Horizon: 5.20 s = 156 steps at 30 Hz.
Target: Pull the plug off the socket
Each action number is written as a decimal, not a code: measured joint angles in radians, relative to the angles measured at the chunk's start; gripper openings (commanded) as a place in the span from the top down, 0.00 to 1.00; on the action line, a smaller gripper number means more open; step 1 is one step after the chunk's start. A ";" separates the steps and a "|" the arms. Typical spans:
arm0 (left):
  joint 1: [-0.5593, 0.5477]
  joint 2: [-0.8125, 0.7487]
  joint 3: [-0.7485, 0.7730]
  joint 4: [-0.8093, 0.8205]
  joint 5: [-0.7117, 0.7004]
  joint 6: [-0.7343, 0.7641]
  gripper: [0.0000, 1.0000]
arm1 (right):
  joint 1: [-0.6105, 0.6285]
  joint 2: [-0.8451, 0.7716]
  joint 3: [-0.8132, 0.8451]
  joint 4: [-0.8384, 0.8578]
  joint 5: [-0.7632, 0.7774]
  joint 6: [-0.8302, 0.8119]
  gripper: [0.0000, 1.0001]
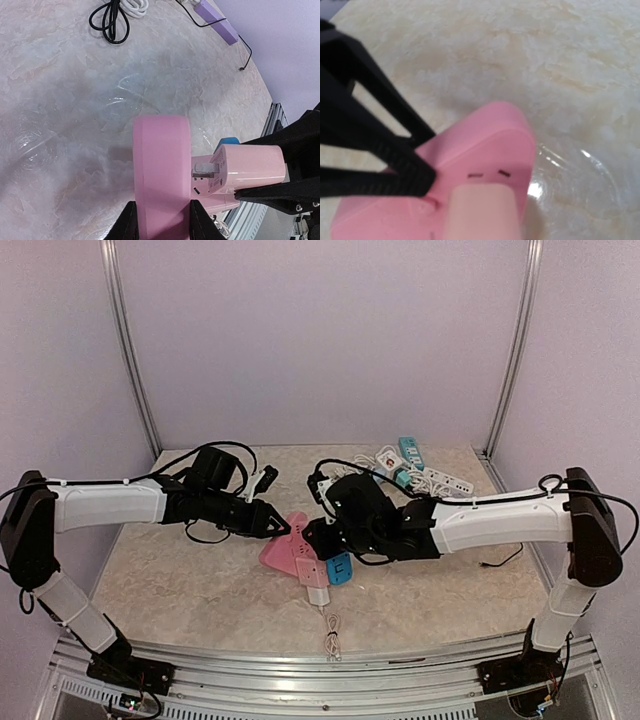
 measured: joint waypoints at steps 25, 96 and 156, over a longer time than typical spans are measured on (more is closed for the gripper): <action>0.055 -0.008 0.000 -0.013 0.001 0.001 0.94 | -0.301 -0.344 -0.444 0.085 -0.175 0.076 1.00; 0.026 -0.129 -0.057 0.088 0.092 0.080 0.93 | -0.359 -0.435 -0.370 0.128 -0.523 -0.135 0.15; -0.023 -0.207 -0.055 0.218 0.376 0.116 0.21 | -0.242 -0.132 -0.093 0.126 -1.014 -0.254 1.00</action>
